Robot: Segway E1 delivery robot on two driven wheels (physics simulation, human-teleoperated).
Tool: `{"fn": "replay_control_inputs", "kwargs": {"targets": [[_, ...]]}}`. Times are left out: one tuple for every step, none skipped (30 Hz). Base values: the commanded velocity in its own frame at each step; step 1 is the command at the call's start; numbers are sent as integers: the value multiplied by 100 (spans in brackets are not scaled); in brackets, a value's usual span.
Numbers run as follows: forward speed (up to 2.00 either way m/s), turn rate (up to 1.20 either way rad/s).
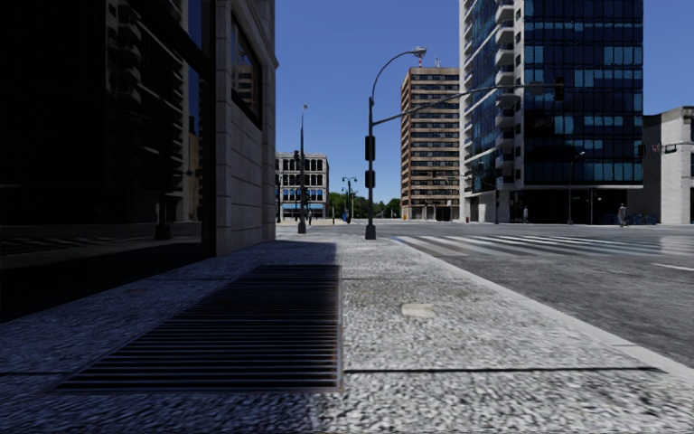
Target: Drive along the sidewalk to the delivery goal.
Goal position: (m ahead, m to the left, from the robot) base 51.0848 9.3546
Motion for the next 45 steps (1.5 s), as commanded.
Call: {"fn": "replay_control_inputs", "kwargs": {"targets": [[196, 0], [196, 0], [196, 0], [196, 0], [196, 0], [196, 4], [196, 8], [196, 12], [196, 12], [196, 22], [196, 26], [196, 26], [196, 27], [196, 27], [196, 19], [196, 19], [196, 10], [196, 0], [196, 0], [196, 0], [196, 0], [196, 0], [196, 0], [196, 0], [196, 0], [196, 0], [196, 0], [196, 0], [196, 0], [196, 0], [196, 0], [196, 0], [196, 0], [196, 0], [196, 0], [196, 0], [196, 0], [196, 0], [196, 0], [196, 0], [196, 0], [196, 0], [196, 0], [196, 0], [196, 0]]}}
